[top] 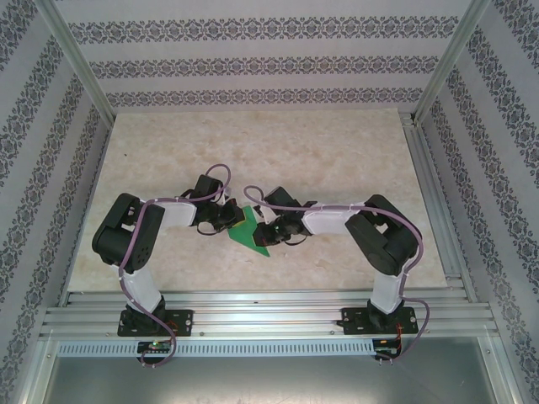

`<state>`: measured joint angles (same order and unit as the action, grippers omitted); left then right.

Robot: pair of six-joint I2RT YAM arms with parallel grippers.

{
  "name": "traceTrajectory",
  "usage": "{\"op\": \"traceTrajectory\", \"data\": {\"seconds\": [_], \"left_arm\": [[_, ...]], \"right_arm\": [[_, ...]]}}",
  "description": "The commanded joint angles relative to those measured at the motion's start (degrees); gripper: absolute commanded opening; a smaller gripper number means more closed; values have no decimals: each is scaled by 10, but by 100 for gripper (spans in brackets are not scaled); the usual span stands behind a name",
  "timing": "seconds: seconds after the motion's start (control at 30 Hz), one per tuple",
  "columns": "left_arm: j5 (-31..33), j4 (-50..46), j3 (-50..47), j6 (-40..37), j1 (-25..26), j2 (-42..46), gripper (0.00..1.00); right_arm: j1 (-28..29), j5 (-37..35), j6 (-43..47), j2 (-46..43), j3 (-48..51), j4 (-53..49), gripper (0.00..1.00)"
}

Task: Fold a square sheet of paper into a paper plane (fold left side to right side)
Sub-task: Fourth fold the wing at the center of the table.

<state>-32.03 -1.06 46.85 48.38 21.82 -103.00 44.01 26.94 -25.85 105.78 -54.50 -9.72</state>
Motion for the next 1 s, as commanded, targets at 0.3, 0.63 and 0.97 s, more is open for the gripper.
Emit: {"op": "traceTrajectory", "data": {"seconds": [0.3,0.63,0.97], "left_arm": [[88,-77,-7,-22,3,-40,0],[86,-78,-8,-22,3,-37,0],[85,-78,-9,-23,3,-37,0]], "right_arm": [[-3,13,7,-63,77,-60,6],[10,10,-7,-108,-8,-73,7],[24,25,-14,5,-47,-38,7]]}}
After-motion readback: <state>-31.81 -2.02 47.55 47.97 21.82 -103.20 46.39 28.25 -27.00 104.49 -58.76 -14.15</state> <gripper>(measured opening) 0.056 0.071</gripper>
